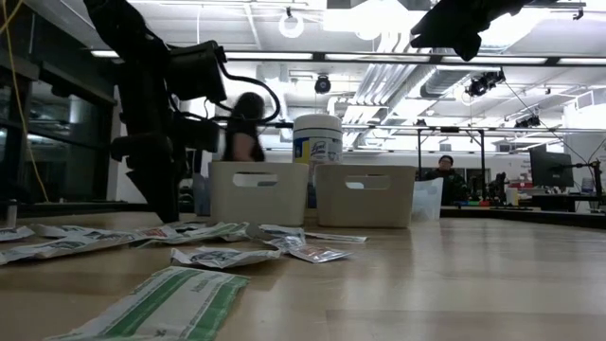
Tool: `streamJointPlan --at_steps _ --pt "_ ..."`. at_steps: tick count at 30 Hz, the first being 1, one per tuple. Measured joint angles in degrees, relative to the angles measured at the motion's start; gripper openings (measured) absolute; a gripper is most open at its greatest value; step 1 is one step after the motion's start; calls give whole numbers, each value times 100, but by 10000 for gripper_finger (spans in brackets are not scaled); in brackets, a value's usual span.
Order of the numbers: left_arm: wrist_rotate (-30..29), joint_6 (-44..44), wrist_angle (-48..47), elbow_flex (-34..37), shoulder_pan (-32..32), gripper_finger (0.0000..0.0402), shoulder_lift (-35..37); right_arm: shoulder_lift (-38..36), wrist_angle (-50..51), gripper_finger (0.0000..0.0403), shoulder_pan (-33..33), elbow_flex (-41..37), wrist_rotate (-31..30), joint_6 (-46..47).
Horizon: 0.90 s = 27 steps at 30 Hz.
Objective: Pick & Place First Aid Supplies
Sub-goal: Put the wipe into the gray bin
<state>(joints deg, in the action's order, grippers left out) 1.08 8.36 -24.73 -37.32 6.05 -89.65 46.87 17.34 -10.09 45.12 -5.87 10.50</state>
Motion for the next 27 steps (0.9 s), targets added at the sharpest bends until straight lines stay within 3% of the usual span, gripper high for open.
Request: streamJointPlan --at_steps 8,14,20,27 --pt "171 -36 17 4 -2 9 0 -1 2 142 0 0 0 0" --pt "252 -207 -43 42 -3 3 149 -1 2 142 0 0 1 0" --pt "525 -267 -684 126 -9 0 864 -2 4 142 0 0 1 0" --pt "1532 -522 -1260 122 -9 0 2168 -1 -4 142 0 0 2 0"
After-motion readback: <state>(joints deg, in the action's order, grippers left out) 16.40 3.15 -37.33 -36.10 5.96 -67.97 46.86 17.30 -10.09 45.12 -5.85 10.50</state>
